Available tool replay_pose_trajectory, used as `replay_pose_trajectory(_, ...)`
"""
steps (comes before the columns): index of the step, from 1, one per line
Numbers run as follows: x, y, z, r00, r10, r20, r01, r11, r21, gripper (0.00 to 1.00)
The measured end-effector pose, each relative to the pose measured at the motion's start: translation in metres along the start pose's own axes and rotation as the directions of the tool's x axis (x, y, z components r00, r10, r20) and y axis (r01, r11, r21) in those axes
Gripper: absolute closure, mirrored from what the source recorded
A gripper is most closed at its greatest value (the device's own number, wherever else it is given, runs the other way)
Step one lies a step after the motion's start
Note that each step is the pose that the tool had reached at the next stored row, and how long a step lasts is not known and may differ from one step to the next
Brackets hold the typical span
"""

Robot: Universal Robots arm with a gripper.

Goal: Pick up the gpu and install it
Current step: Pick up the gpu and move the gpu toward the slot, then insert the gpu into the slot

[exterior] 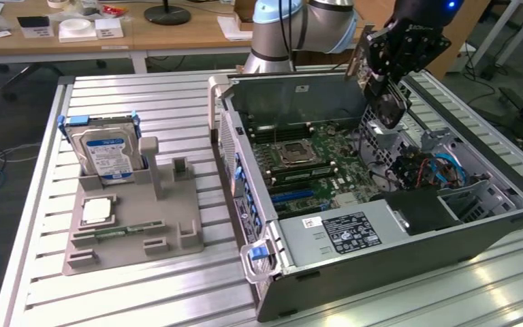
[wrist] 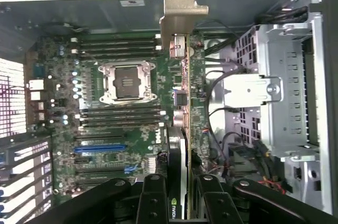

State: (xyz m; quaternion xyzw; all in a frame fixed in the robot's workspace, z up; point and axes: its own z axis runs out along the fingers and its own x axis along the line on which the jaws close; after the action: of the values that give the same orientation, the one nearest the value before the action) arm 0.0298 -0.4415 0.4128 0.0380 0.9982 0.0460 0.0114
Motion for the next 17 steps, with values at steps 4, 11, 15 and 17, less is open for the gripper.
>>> replay_pose_trajectory(4, -0.013, 0.0009, 0.0003, 1.0000, 0.000, -0.0003, 0.000, 1.0000, 0.0001, 0.73)
replay_pose_trajectory(11, -0.023, 0.0017, 0.0007, 1.0000, 0.000, -0.0003, 0.000, 1.0000, 0.0001, 0.73)
replay_pose_trajectory(15, -0.023, 0.0017, 0.0007, 1.0000, 0.000, -0.0003, 0.000, 1.0000, 0.0000, 0.73)
replay_pose_trajectory(17, -0.023, 0.0017, 0.0007, 1.0000, 0.000, -0.0002, 0.000, 1.0000, 0.0001, 0.73)
